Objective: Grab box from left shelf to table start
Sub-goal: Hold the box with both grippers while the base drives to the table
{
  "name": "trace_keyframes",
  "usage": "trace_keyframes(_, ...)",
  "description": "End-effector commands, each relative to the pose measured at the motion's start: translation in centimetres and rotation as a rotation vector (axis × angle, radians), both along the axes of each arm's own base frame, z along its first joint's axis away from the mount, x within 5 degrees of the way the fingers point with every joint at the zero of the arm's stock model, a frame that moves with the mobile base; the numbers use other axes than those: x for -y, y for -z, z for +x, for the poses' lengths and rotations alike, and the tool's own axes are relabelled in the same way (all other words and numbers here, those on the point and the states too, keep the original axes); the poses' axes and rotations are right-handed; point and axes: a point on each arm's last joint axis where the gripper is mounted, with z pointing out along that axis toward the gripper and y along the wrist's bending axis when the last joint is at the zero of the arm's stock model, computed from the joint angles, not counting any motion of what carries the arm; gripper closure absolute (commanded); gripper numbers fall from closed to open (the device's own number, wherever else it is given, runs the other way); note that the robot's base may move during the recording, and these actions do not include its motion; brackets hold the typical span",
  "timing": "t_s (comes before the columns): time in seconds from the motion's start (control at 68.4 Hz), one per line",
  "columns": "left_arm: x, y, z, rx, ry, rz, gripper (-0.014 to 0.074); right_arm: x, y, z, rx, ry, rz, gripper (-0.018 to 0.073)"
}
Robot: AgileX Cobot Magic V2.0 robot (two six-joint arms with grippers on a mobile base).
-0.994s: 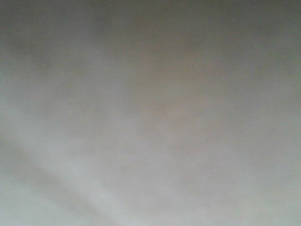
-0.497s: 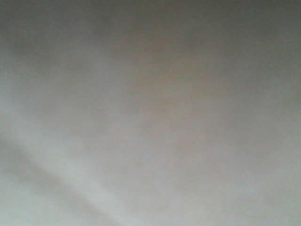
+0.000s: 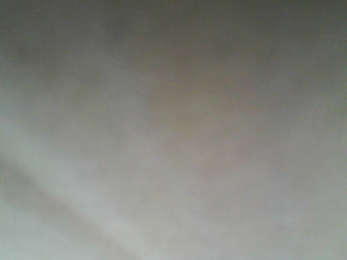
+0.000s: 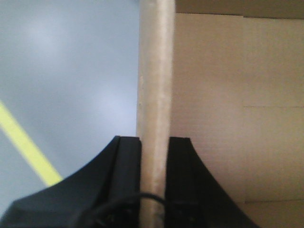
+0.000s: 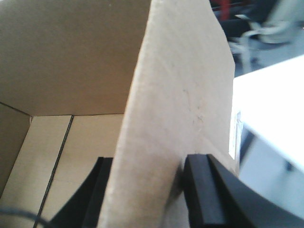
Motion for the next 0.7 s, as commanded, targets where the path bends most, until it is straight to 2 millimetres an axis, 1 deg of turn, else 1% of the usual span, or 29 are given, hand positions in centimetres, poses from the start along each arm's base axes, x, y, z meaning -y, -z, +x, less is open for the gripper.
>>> trace_keyframes(0.0, -0.28, 0.32, -0.05, -0.06, -0.006, 0.06, 0.0696, 0.03, -1.62, -0.33, 0.12, 0.007, 0.048, 0.0501)
trace_keyframes(0.687, -0.28, 0.32, -0.05, -0.06, -0.006, 0.06, 0.0696, 0.03, -1.62, -0.33, 0.12, 0.007, 0.048, 0.0501)
